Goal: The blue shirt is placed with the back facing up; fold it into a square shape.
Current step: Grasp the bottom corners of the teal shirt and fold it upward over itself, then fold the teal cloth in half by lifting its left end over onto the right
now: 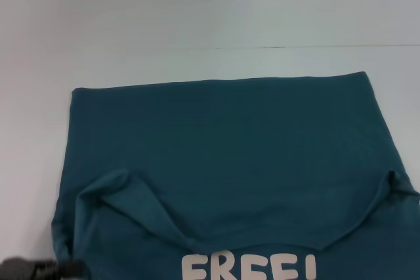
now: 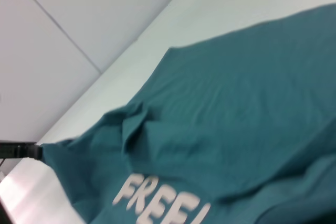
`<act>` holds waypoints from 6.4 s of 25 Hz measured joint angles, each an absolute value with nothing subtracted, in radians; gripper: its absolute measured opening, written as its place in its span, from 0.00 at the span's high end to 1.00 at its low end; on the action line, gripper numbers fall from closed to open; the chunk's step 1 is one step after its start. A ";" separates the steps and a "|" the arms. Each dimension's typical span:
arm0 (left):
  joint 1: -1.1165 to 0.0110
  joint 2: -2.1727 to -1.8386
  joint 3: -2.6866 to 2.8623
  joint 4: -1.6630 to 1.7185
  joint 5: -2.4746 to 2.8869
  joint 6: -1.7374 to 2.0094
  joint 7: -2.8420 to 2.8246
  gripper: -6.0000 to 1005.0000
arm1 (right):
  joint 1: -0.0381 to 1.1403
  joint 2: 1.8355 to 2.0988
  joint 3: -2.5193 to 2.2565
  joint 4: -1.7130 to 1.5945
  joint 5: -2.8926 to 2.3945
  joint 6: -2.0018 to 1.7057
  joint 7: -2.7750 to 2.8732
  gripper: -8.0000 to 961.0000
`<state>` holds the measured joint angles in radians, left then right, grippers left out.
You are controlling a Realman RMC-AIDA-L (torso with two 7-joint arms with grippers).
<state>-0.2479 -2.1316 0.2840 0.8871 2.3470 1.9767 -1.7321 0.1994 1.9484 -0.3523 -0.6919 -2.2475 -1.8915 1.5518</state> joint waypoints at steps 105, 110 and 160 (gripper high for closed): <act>-0.459 -2.163 0.308 0.772 2.088 1.416 -1.883 0.07 | 0.526 1.990 -0.419 -0.648 -2.055 -1.403 1.788 0.13; -0.421 -2.164 0.275 0.773 2.082 1.464 -1.907 0.08 | 0.532 1.966 -0.431 -0.649 -2.063 -1.425 1.815 0.13; -0.452 -2.114 0.283 0.712 2.359 1.372 -2.262 0.09 | 0.540 1.927 -0.434 -0.684 -2.062 -1.383 1.887 0.13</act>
